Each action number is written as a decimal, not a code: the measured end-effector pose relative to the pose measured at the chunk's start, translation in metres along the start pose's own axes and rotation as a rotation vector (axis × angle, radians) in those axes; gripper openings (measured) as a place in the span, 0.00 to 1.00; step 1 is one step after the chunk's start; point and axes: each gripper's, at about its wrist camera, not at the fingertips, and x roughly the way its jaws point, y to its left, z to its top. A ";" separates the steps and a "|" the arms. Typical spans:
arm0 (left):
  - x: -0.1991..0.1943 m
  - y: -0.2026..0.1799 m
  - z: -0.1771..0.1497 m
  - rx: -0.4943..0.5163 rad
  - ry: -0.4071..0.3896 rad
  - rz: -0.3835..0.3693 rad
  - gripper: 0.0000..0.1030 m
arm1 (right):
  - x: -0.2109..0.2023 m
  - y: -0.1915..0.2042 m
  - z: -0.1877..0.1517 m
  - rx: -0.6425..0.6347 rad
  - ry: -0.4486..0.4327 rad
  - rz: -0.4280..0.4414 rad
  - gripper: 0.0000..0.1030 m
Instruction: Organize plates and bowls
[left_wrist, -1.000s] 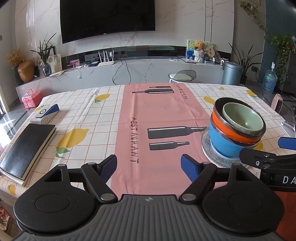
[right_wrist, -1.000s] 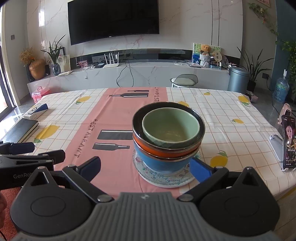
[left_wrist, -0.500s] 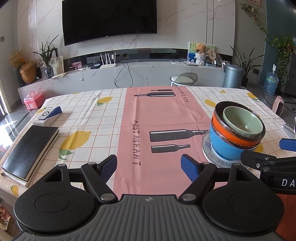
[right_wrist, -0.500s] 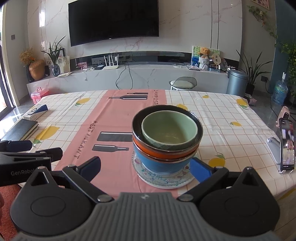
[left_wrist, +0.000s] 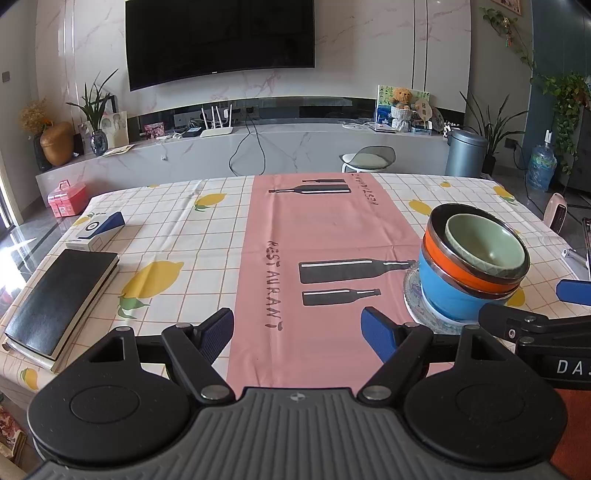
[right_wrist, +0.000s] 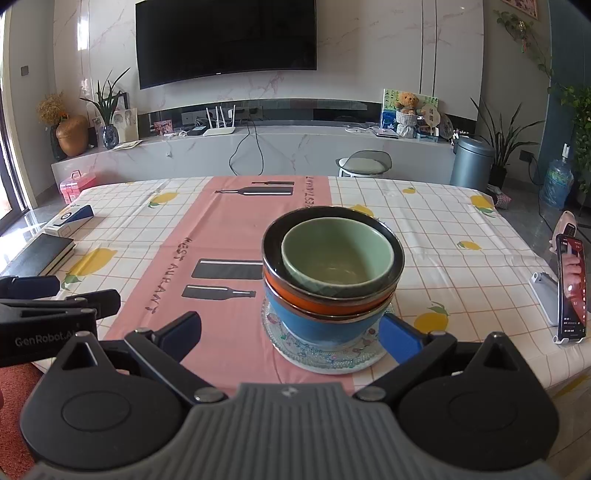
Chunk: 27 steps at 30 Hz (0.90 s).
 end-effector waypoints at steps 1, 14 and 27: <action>0.000 0.000 0.000 0.001 0.000 0.001 0.89 | 0.000 0.000 0.000 0.001 0.001 0.000 0.97; 0.000 0.000 0.000 0.001 0.000 0.000 0.89 | 0.004 -0.001 -0.001 0.010 0.013 0.002 0.97; 0.000 -0.004 -0.004 -0.006 0.008 -0.004 0.89 | 0.007 -0.002 -0.003 0.019 0.026 0.003 0.97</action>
